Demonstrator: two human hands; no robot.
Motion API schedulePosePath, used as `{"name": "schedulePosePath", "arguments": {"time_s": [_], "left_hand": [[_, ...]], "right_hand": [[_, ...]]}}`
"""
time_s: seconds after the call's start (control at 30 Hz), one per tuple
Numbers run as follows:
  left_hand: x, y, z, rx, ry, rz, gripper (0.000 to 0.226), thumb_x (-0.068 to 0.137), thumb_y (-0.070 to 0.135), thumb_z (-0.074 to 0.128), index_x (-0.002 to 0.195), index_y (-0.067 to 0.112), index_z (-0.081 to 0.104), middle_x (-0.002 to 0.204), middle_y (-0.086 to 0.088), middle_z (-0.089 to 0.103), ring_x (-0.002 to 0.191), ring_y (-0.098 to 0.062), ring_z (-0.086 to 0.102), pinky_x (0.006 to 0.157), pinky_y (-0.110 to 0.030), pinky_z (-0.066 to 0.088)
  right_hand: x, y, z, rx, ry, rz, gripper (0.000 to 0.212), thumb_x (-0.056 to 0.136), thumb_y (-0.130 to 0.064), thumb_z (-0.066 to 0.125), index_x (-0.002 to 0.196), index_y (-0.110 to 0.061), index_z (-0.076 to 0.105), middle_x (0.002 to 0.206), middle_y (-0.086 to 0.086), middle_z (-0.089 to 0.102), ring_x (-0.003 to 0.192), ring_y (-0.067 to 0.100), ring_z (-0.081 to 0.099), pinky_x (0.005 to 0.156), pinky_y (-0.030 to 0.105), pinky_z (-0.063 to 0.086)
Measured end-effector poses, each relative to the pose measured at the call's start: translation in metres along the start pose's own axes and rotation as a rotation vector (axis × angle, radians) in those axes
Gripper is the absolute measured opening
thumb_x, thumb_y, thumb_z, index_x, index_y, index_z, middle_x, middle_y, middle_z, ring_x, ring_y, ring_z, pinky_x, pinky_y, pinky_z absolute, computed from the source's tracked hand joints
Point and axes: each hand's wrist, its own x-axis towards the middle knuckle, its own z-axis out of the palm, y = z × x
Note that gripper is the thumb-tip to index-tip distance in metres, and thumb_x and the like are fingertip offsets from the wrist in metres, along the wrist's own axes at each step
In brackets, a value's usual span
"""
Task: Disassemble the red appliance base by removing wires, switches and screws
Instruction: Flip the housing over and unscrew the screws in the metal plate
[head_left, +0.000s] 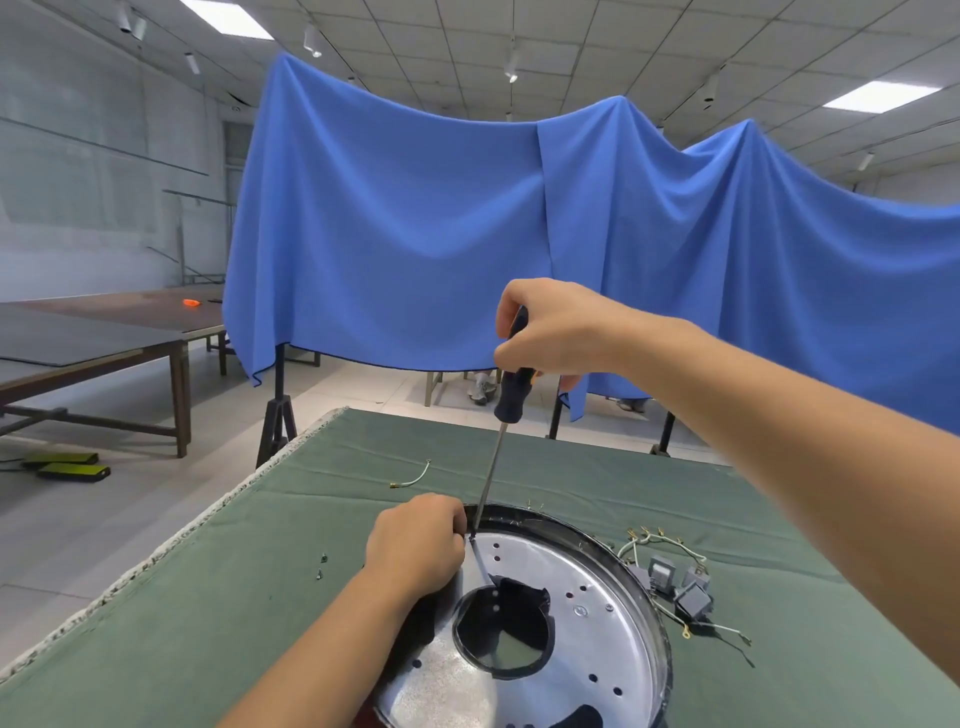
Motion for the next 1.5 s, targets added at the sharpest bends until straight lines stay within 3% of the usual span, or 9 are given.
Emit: {"name": "schedulePosePath", "arguments": {"time_s": [0.13, 0.3, 0.47, 0.67, 0.77, 1.0, 1.1, 1.27, 1.5], "left_hand": [[-0.001, 0.0, -0.001, -0.002, -0.007, -0.01, 0.029, 0.079, 0.018, 0.046, 0.097, 0.029, 0.065, 0.106, 0.008, 0.065, 0.097, -0.021, 0.06, 0.074, -0.028, 0.039], [-0.001, 0.0, 0.0, -0.009, -0.004, 0.006, 0.031, 0.077, 0.02, 0.048, 0.099, 0.03, 0.068, 0.103, 0.008, 0.067, 0.096, -0.021, 0.061, 0.074, -0.028, 0.042], [0.0, 0.0, 0.001, -0.008, -0.005, 0.005, 0.032, 0.077, 0.022, 0.049, 0.1, 0.032, 0.068, 0.104, 0.009, 0.067, 0.096, -0.02, 0.062, 0.075, -0.027, 0.043], [-0.002, 0.001, -0.001, -0.029, -0.013, 0.021, 0.036, 0.082, 0.028, 0.053, 0.115, 0.037, 0.062, 0.121, 0.014, 0.056, 0.111, -0.016, 0.055, 0.088, -0.03, 0.043], [-0.003, 0.001, -0.001, -0.022, -0.02, 0.049, 0.039, 0.082, 0.028, 0.054, 0.119, 0.037, 0.06, 0.126, 0.015, 0.053, 0.117, -0.013, 0.049, 0.09, -0.031, 0.042], [-0.004, 0.002, -0.002, -0.005, -0.027, 0.064, 0.033, 0.082, 0.029, 0.053, 0.114, 0.036, 0.061, 0.114, 0.012, 0.057, 0.106, -0.017, 0.056, 0.082, -0.029, 0.041], [-0.004, 0.002, -0.002, 0.003, -0.03, 0.063, 0.03, 0.083, 0.026, 0.052, 0.11, 0.035, 0.062, 0.109, 0.011, 0.056, 0.102, -0.018, 0.057, 0.078, -0.029, 0.039], [-0.003, 0.002, -0.002, 0.005, -0.012, 0.048, 0.027, 0.084, 0.022, 0.049, 0.103, 0.031, 0.064, 0.107, 0.009, 0.057, 0.099, -0.019, 0.057, 0.075, -0.027, 0.037], [-0.003, 0.002, -0.002, -0.001, -0.018, 0.036, 0.026, 0.082, 0.022, 0.049, 0.101, 0.031, 0.064, 0.11, 0.009, 0.058, 0.101, -0.02, 0.058, 0.077, -0.028, 0.037]], "right_hand": [[0.001, 0.002, 0.01, -0.065, 0.159, -0.086, 0.019, 0.091, -0.036, 0.052, 0.087, -0.018, 0.056, 0.08, 0.001, 0.067, 0.051, 0.018, 0.062, 0.058, 0.031, 0.054], [-0.002, 0.006, 0.014, 0.037, 0.156, -0.084, 0.01, 0.081, -0.024, 0.056, 0.091, -0.02, 0.055, 0.082, -0.004, 0.062, 0.082, 0.022, 0.062, 0.069, 0.036, 0.051], [-0.008, 0.014, 0.015, -0.006, 0.265, -0.069, 0.021, 0.094, -0.034, 0.046, 0.085, -0.018, 0.056, 0.074, 0.003, 0.068, 0.051, 0.022, 0.064, 0.06, 0.034, 0.054], [-0.016, 0.017, 0.013, 0.021, 0.22, -0.036, 0.011, 0.082, -0.03, 0.055, 0.089, -0.022, 0.058, 0.084, -0.004, 0.065, 0.075, 0.019, 0.06, 0.068, 0.034, 0.051], [-0.019, 0.015, 0.014, -0.036, 0.27, -0.035, 0.022, 0.09, -0.038, 0.049, 0.085, -0.018, 0.058, 0.079, 0.0, 0.067, 0.059, 0.02, 0.063, 0.066, 0.034, 0.052], [-0.021, 0.015, 0.017, -0.012, 0.259, -0.036, 0.015, 0.085, -0.03, 0.051, 0.091, -0.016, 0.047, 0.091, 0.002, 0.055, 0.079, 0.025, 0.055, 0.067, 0.036, 0.044], [-0.022, 0.014, 0.017, -0.018, 0.275, -0.008, 0.025, 0.091, -0.042, 0.046, 0.087, -0.017, 0.051, 0.084, 0.003, 0.064, 0.075, 0.027, 0.062, 0.072, 0.037, 0.052], [-0.021, 0.014, 0.015, 0.095, 0.237, -0.02, 0.016, 0.085, -0.02, 0.05, 0.097, -0.015, 0.043, 0.091, 0.004, 0.056, 0.072, 0.027, 0.053, 0.07, 0.041, 0.05], [-0.018, 0.015, 0.018, 0.078, 0.281, -0.003, 0.024, 0.093, -0.042, 0.048, 0.085, -0.019, 0.049, 0.076, 0.0, 0.065, 0.052, 0.02, 0.061, 0.058, 0.033, 0.049]]}}
